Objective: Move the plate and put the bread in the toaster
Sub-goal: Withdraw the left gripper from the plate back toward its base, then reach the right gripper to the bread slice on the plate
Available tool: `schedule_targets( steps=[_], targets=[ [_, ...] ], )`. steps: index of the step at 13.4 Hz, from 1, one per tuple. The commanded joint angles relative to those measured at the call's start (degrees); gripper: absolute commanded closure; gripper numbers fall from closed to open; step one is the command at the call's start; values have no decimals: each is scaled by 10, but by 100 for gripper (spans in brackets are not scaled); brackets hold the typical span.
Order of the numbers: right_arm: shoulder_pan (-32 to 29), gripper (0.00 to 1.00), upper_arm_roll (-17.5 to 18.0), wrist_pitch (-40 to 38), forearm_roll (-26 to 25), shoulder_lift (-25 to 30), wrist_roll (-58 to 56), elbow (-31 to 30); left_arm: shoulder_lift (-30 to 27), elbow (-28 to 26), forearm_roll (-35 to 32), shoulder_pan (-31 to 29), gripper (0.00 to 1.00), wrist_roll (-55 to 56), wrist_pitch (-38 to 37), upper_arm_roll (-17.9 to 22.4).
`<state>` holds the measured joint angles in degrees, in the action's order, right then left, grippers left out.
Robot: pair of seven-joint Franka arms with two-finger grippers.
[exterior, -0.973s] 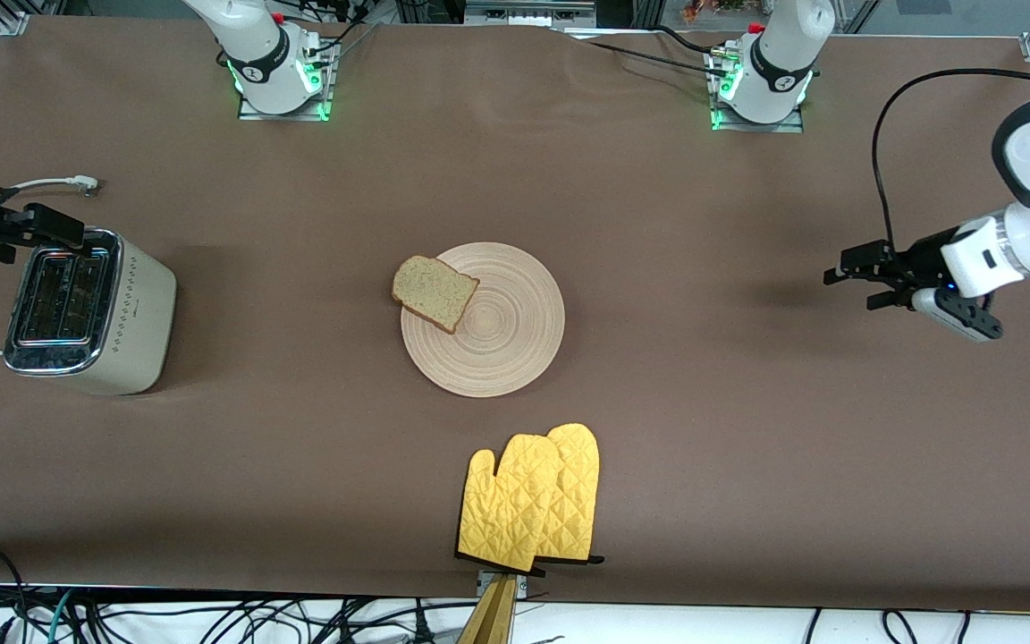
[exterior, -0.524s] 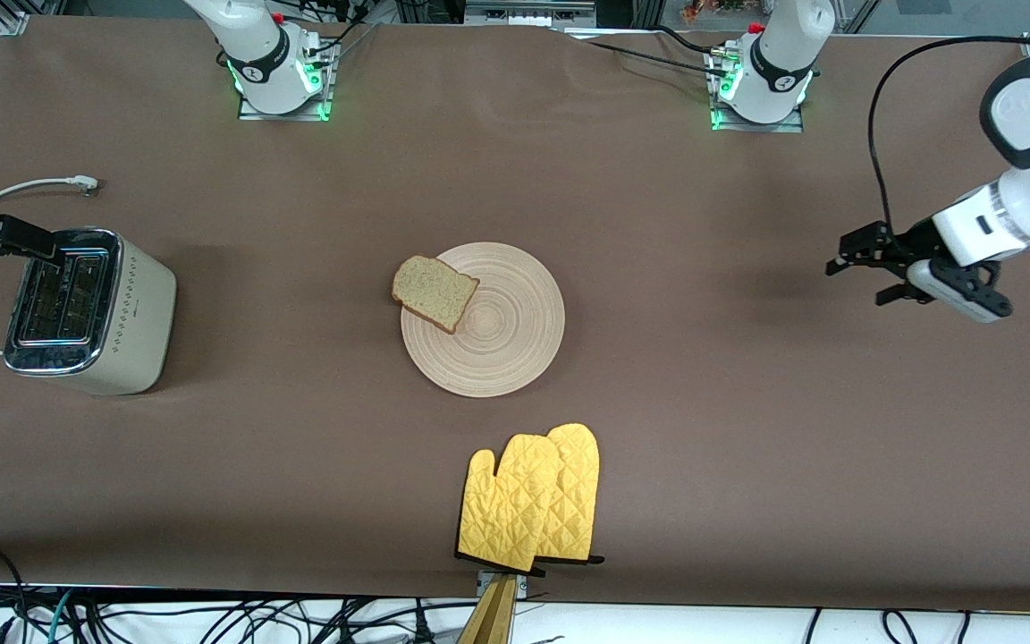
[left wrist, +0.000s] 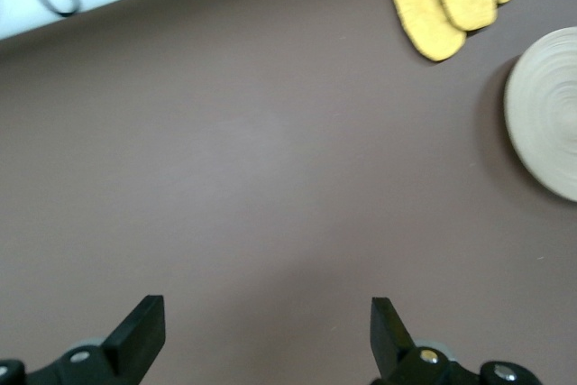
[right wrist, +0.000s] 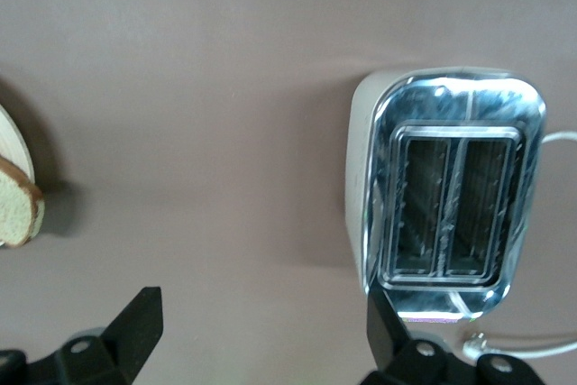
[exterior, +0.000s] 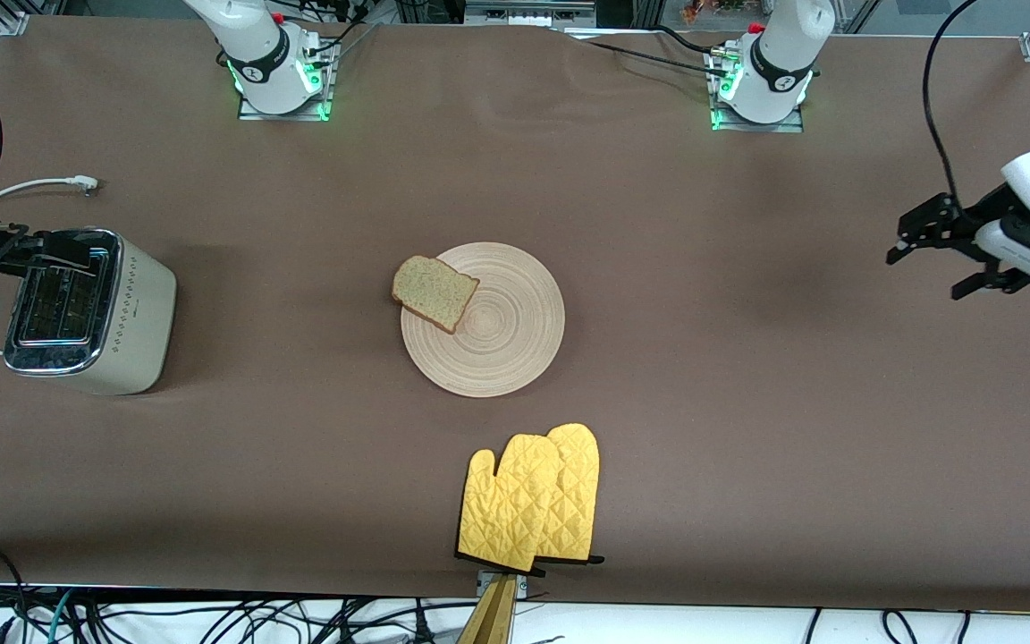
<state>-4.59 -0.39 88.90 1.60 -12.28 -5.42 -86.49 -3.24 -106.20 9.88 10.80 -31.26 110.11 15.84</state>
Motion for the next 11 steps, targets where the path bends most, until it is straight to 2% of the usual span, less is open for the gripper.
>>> schedule_targets(
  steps=[1, 2, 3, 7, 11],
  targets=[
    [-2, 0, 1, -12, 66, 8, 108, -45, 0, 61, -64, 4, 0, 92, -72, -5],
    [-2, 0, 2, -11, 94, 8, 143, -64, 1, 80, -80, 8, 0, 128, -97, -6],
    [0, 0, 5, -2, 100, 8, 148, -82, 0, 92, -85, 9, 0, 154, -117, -8],
    [5, 0, 48, 85, 102, 13, 175, -175, 3, 114, -85, 11, 0, 216, -151, -2],
    [5, 0, 136, 193, 103, 9, 353, -248, 10, 120, -85, 3, 0, 255, -179, -5]
  ],
)
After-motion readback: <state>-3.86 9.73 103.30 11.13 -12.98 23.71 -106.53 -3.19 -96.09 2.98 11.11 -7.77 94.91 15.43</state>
